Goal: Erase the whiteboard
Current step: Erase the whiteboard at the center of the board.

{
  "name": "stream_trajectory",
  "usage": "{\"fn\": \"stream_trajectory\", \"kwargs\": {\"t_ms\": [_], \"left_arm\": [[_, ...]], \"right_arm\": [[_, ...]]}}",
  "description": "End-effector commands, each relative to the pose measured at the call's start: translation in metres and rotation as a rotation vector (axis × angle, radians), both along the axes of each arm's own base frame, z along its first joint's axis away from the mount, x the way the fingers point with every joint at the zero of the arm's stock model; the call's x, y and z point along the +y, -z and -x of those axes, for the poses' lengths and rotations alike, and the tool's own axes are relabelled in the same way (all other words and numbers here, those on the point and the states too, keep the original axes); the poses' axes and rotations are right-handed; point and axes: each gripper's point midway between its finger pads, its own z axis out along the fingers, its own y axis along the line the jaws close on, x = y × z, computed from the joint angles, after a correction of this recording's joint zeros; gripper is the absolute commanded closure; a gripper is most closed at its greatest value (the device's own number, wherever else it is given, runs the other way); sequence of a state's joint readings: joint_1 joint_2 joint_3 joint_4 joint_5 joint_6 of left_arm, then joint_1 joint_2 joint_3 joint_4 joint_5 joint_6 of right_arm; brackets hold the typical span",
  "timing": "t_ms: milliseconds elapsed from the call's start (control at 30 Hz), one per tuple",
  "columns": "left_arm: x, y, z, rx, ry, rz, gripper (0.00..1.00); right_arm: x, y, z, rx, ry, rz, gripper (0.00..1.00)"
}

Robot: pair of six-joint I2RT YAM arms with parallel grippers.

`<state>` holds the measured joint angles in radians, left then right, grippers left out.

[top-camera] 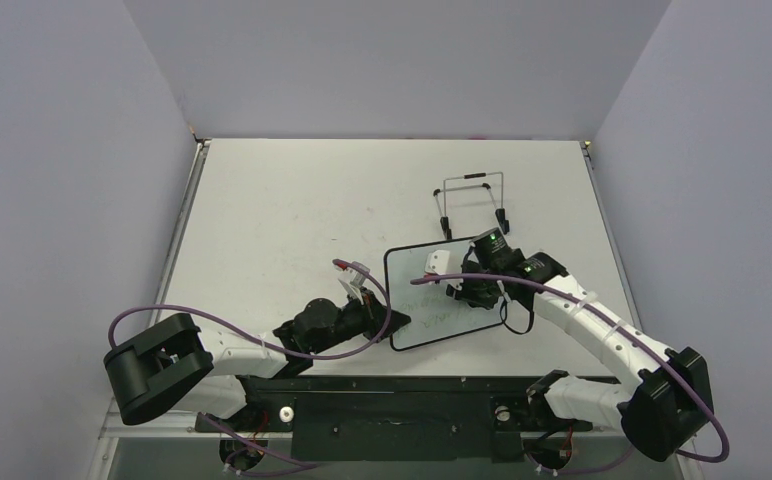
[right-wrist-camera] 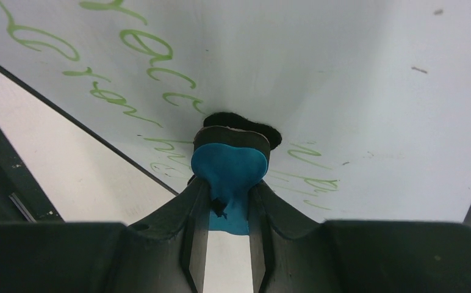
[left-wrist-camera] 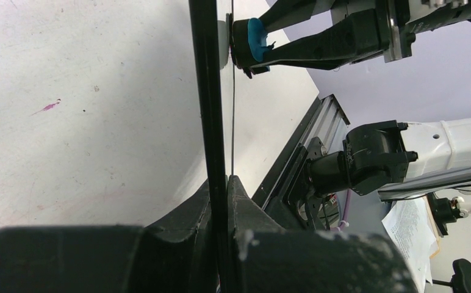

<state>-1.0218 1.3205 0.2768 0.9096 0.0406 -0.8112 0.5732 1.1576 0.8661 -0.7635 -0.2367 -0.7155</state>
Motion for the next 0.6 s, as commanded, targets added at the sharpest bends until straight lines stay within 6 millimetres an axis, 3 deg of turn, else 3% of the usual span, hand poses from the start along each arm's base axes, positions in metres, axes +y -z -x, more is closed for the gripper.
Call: {"fn": "stream_trajectory", "kwargs": {"t_ms": [0, 300, 400, 567], "left_arm": [[-0.011, -0.028, 0.014, -0.087, 0.090, 0.071, 1.00], [-0.010, -0.029, 0.014, -0.090, 0.088, 0.072, 1.00], [-0.009, -0.028, 0.014, -0.090, 0.086, 0.069, 1.00], [-0.009, -0.027, 0.014, -0.089, 0.084, 0.067, 1.00]], "right_arm": [[0.011, -0.009, 0.007, -0.002, -0.077, -0.053, 1.00], [0.000, -0.034, -0.040, -0.147, 0.140, -0.082, 1.00], [0.003, -0.036, -0.036, -0.125, 0.110, -0.101, 1.00], [0.009, -0.019, -0.010, -0.020, 0.005, -0.103, 1.00]]}}
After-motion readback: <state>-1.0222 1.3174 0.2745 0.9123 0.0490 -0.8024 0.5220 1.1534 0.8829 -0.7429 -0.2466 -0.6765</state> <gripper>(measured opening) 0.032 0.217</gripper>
